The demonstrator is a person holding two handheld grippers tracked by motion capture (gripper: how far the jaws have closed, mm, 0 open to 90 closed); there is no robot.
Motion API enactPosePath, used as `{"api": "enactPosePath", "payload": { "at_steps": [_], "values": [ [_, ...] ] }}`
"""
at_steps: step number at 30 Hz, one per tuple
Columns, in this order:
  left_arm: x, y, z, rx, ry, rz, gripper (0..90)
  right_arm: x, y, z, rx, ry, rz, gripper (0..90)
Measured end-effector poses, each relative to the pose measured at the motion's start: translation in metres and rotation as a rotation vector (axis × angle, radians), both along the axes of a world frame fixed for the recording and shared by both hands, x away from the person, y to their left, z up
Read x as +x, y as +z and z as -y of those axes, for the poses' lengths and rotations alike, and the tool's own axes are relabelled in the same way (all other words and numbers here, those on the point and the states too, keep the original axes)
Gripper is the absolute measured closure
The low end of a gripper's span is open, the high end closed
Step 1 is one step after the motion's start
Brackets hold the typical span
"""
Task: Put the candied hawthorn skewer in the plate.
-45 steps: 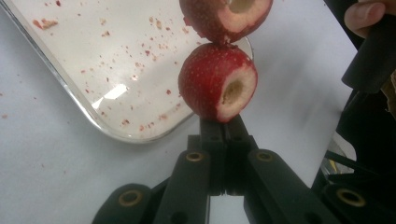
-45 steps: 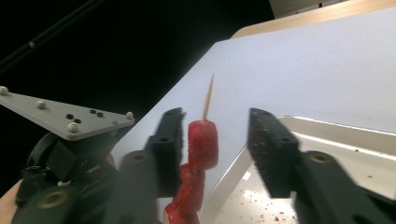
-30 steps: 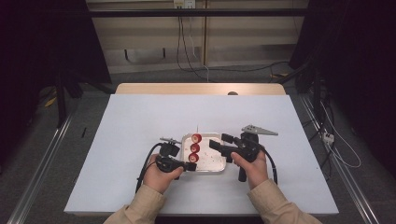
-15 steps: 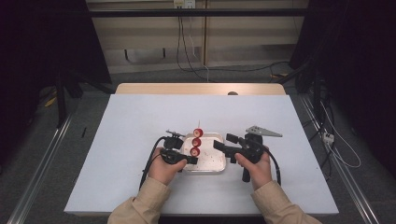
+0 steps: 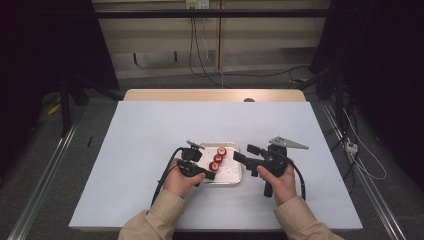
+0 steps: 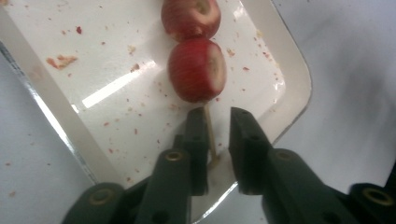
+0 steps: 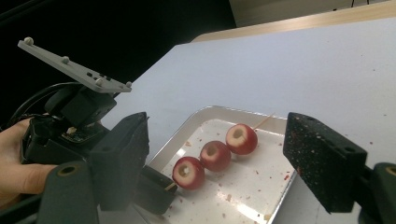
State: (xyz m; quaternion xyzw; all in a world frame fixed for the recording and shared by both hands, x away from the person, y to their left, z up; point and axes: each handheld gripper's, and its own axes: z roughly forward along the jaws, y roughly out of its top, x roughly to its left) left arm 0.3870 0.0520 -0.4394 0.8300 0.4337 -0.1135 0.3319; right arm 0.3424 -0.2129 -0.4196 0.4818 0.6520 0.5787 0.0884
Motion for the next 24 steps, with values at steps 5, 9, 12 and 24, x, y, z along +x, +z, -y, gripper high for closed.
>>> {"api": "enactPosePath", "payload": {
  "at_steps": [5,9,12,24],
  "values": [
    [-0.006,0.010,-0.007,-0.043,0.004,0.040,70.6,-0.002,0.000,0.002,-0.017,0.000,-0.001,21.9],
    [-0.010,0.019,-0.019,-0.076,0.005,0.084,66.6,-0.005,-0.003,0.003,-0.037,0.008,0.001,21.4],
    [-0.014,0.025,-0.029,-0.094,0.001,0.117,61.7,-0.008,-0.006,0.005,-0.050,0.011,-0.004,21.2],
    [-0.024,0.026,-0.072,-0.113,0.010,0.222,49.2,-0.022,-0.018,0.014,-0.129,0.020,-0.010,18.2]
  ]
}}
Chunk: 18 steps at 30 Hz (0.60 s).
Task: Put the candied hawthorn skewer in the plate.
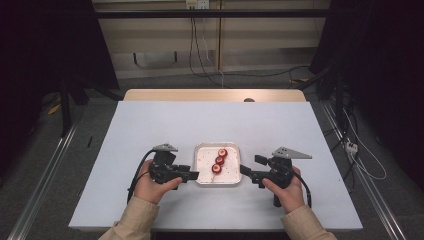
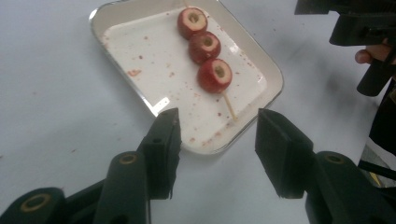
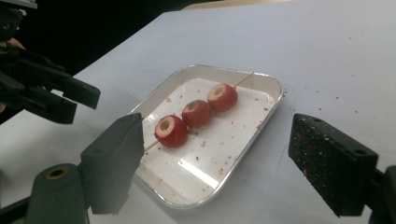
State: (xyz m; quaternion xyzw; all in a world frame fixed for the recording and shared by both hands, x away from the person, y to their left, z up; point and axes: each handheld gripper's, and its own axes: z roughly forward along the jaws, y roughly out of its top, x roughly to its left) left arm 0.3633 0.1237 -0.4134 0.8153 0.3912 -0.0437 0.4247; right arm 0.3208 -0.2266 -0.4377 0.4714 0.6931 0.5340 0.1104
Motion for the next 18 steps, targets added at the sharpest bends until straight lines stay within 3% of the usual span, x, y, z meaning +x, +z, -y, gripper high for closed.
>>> {"api": "enactPosePath", "payload": {
  "at_steps": [18],
  "values": [
    [-0.002,-0.011,-0.040,0.016,0.019,0.091,29.4,-0.017,-0.008,0.018,-0.095,-0.006,0.025,17.9]
  ]
}}
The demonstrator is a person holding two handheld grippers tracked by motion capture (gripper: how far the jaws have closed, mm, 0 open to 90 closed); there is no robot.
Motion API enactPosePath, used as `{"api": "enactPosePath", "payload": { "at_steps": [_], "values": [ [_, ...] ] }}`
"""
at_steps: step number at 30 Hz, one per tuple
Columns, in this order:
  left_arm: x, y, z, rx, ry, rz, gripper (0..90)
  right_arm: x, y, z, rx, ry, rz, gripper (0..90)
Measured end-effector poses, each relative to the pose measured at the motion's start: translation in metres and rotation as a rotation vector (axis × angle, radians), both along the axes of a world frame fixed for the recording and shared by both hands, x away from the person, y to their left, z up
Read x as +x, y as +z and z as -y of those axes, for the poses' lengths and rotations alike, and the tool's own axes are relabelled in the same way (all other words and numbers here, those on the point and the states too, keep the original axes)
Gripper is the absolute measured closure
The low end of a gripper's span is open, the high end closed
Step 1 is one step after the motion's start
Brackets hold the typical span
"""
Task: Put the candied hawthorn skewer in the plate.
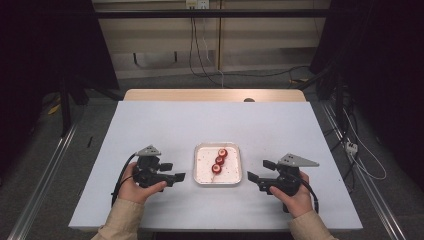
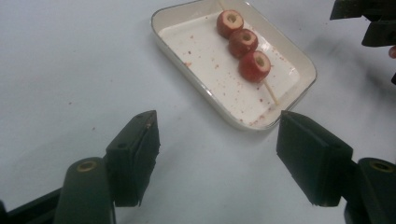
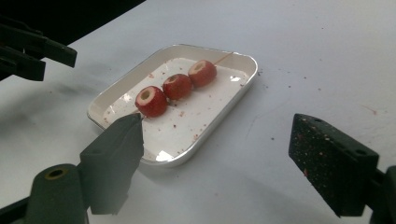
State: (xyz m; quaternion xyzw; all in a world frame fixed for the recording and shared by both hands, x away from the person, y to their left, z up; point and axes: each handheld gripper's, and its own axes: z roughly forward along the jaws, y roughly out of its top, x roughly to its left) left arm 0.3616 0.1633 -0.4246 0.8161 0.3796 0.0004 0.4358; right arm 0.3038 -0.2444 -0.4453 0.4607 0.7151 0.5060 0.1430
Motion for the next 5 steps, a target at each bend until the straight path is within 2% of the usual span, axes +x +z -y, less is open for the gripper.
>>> {"api": "enactPosePath", "payload": {
  "at_steps": [4,5],
  "values": [
    [0.0000,-0.0035,-0.0062,0.009,0.003,0.029,24.4,-0.0029,-0.0031,0.0035,-0.006,-0.005,-0.002,17.9],
    [-0.0002,-0.0033,-0.0073,0.023,0.000,0.032,24.1,-0.0034,-0.0036,0.0041,-0.008,-0.006,0.000,17.9]
  ]
}}
